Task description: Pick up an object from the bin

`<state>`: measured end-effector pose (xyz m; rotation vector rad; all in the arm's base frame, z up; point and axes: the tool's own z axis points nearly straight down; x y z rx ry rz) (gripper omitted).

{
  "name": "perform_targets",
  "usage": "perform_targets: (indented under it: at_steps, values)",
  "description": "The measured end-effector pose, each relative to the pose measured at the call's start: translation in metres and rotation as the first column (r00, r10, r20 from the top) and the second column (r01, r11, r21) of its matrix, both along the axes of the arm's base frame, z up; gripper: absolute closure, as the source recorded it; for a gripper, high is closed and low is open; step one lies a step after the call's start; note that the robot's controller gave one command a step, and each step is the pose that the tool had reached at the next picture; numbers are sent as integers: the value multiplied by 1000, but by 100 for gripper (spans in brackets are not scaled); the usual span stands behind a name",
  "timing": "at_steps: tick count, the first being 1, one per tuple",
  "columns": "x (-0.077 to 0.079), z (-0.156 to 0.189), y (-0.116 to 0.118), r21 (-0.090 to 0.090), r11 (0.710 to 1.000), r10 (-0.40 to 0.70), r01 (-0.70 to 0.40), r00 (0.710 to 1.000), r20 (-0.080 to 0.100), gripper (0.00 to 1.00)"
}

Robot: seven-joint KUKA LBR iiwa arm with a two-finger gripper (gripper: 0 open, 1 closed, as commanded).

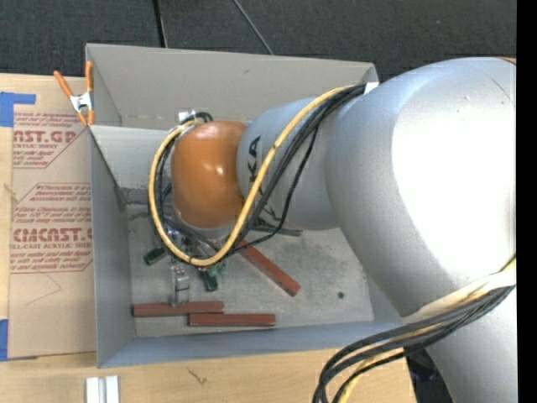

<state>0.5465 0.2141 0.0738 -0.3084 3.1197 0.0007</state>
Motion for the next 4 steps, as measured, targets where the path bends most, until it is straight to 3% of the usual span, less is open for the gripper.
perform_targets:
  at_steps: [1, 2, 3, 4]
  values:
    - [-39, -2, 8, 3, 1000, 1, -1, 1000, 0, 0]
    - [-56, -3, 11, 0, 993, 118, -118, 993, -4, 0]
    - [-65, -4, 9, 1, 995, 103, -103, 995, -6, 100]
    - [-65, -4, 9, 1, 995, 103, -103, 995, -6, 100]
